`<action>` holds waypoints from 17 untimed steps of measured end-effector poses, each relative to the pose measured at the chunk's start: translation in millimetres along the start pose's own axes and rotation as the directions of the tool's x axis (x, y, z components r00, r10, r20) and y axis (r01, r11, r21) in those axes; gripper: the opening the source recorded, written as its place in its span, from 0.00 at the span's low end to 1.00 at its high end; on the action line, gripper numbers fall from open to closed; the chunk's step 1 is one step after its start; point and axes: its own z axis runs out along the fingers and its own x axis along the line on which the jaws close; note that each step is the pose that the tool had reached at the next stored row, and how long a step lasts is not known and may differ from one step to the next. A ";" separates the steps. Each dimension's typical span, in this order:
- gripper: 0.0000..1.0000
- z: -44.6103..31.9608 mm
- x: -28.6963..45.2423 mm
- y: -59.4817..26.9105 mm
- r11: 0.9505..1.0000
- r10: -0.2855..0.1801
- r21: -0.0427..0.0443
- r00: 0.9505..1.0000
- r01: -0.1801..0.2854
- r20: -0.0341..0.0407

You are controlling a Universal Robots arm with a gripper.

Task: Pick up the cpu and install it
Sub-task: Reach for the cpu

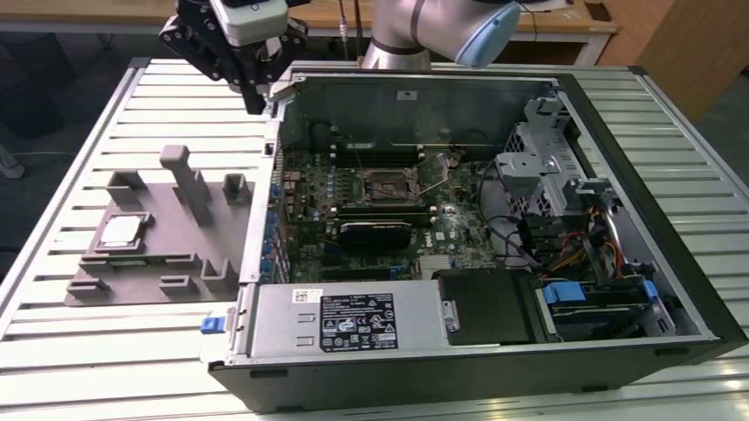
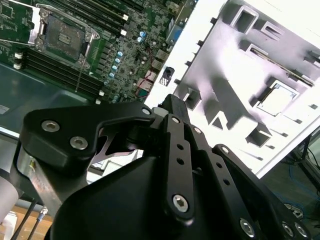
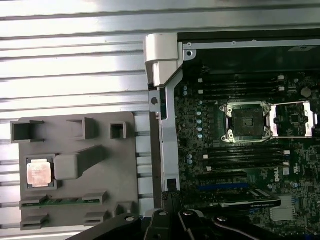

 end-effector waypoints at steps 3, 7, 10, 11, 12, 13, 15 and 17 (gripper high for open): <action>0.11 0.0 3.7 -0.3 1.000 0.000 0.000 1.000 0.000 0.000; 0.11 -0.2 8.2 -0.6 1.000 0.000 0.000 1.000 0.000 0.000; 0.11 -0.2 10.7 -0.8 1.000 0.000 0.000 1.000 0.000 0.000; 0.11 -0.3 11.5 -0.9 1.000 0.000 0.000 1.000 0.000 0.000; 0.11 -0.3 12.2 -0.9 1.000 0.000 0.000 1.000 0.000 0.000; 0.11 -0.3 13.1 -1.0 1.000 0.000 0.000 1.000 0.000 0.000; 0.11 -0.3 14.4 -1.1 1.000 0.000 0.000 1.000 0.000 0.000; 0.11 -0.3 15.5 -1.2 1.000 0.000 0.000 1.000 0.000 0.000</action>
